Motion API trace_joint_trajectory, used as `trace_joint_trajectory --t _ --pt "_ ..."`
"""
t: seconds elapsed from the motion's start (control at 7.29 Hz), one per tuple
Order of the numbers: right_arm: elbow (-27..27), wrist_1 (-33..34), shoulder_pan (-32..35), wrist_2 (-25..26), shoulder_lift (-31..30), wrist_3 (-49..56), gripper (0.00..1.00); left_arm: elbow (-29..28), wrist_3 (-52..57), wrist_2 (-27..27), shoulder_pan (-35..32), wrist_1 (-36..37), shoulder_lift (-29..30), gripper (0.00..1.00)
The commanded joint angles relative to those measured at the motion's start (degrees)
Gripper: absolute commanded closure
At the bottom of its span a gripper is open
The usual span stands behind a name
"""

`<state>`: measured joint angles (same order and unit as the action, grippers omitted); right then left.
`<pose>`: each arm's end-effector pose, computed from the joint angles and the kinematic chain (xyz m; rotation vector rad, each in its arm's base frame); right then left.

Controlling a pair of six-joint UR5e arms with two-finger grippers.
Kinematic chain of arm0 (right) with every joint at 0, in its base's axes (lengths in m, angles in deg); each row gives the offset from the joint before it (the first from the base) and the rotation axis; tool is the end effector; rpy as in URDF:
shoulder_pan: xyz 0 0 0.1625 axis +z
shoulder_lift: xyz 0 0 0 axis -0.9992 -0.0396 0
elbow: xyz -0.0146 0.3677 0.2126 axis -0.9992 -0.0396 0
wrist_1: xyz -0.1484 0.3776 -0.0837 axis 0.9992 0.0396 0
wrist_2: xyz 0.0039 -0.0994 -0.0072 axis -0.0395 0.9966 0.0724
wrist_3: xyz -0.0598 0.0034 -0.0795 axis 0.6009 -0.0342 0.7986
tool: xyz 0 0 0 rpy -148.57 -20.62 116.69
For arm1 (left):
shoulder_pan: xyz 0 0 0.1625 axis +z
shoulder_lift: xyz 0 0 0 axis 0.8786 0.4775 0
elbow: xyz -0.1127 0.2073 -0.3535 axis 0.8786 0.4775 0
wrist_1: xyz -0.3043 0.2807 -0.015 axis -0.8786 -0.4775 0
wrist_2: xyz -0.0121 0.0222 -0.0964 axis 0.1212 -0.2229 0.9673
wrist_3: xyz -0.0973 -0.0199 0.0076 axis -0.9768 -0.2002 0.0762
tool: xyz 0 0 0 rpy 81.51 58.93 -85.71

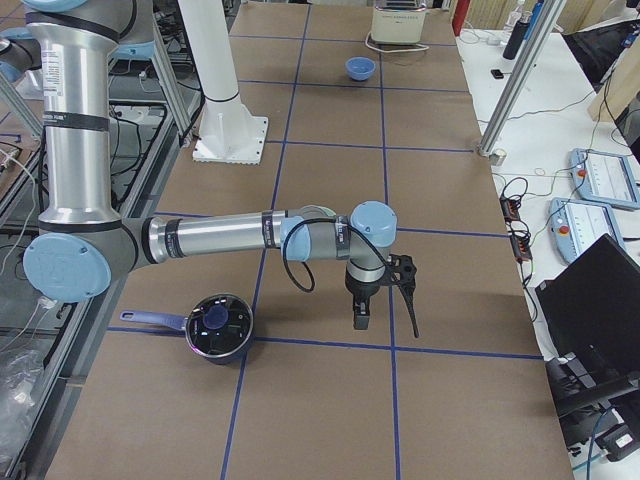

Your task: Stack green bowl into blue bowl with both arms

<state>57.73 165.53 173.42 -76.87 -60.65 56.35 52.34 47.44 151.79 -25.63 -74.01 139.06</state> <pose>0.0322 -0.4945 0.5861 0.0682 -0.7059 -0.0378 -0.0413 -0.4471 0.5741 0.1637 0.7728 0.1536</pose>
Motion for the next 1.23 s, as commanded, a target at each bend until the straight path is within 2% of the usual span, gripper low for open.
trace_joint_trajectory --t 0.0,0.27,0.55,0.69,0.82,0.96,1.1 --pt "-0.6 -9.3 0.0 2.7 3.8 -0.1 0.00 -0.7 -0.3 0.2 0.0 -7.0 2.0 0.01" --pt "-1.5 -11.5 -0.1 2.3 3.8 -0.6 0.00 -7.4 0.1 0.7 0.4 -14.0 8.5 0.01" --pt "-1.9 -17.1 -0.2 2.2 2.3 -0.6 0.00 -7.6 0.4 1.0 0.7 -17.3 9.7 0.01" --pt "-1.9 -18.7 -1.4 2.2 2.3 -1.8 0.00 -7.9 -0.9 1.0 2.5 -22.9 9.2 0.01" --pt "-1.6 -18.9 -4.1 2.4 2.7 -6.9 0.00 -8.1 -6.4 0.6 5.9 -24.3 9.7 0.01" --pt "-1.5 -19.9 -7.2 2.8 3.4 -10.4 0.00 -8.1 -11.1 0.4 12.4 -24.6 10.2 0.01" --pt "-1.5 -20.0 -8.9 3.5 4.0 -12.7 0.00 -8.2 -20.0 0.3 16.1 -24.8 10.8 0.01"
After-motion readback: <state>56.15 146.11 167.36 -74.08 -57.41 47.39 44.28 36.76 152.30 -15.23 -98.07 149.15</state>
